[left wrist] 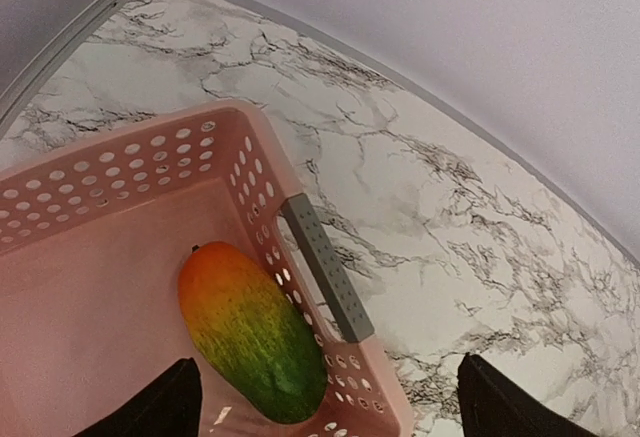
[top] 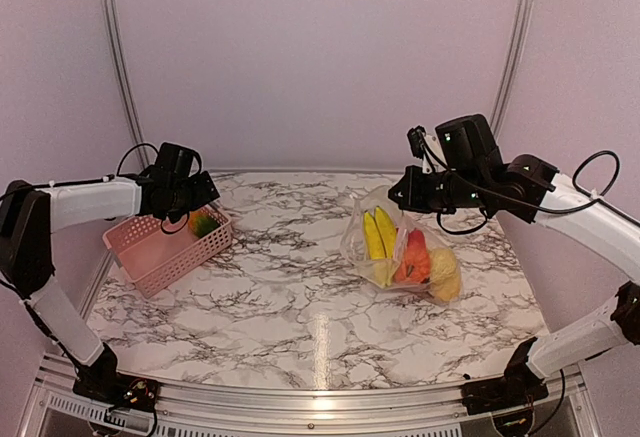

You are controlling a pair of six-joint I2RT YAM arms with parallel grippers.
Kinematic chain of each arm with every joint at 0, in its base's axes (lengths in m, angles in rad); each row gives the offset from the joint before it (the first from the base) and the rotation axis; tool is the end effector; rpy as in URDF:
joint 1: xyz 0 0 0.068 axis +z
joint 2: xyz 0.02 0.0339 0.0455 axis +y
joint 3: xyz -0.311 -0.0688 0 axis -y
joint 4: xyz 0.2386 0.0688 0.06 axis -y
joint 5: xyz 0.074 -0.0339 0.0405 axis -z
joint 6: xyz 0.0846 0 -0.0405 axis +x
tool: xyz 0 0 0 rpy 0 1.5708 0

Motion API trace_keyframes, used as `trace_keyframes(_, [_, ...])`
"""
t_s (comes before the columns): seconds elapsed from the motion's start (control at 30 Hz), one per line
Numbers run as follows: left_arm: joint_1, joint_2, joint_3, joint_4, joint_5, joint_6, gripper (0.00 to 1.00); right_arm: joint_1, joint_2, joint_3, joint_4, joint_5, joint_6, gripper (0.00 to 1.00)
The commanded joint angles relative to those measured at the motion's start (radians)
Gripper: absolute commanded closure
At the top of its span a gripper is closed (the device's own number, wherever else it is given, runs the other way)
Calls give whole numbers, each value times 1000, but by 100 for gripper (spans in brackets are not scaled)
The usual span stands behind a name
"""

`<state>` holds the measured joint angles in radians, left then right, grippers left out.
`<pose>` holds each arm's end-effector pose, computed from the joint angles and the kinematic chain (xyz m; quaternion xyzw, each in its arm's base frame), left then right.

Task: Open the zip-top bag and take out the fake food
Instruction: Place the fake fruit in the bin, then pick up the fake fruit from the zipper food storage bag.

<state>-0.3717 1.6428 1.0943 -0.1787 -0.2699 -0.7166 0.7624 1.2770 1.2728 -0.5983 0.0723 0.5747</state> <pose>0.3748 -0.1219 0.2471 -0.2094 0.8812 -0.1050 0.4106 0.2207 0.2023 0.3804 -0.0661 0.8822 0.2632 0.3848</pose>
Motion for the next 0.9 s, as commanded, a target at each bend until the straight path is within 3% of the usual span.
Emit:
trace_keyframes(0.0, [-71,-95,9,0,28,33,9,11,-21,3,37,-4,-7,100])
trace_keyframes(0.3, [-360,-133,73,24,101,12,12,11,-2,9,41,-8,6,100])
trace_keyframes(0.53, [-557,-51,168,85,192,-20,24,11,4,4,42,-3,22,100])
trace_keyframes(0.87, [-681,134,346,125,267,-31,37,11,-5,-8,40,2,40,100])
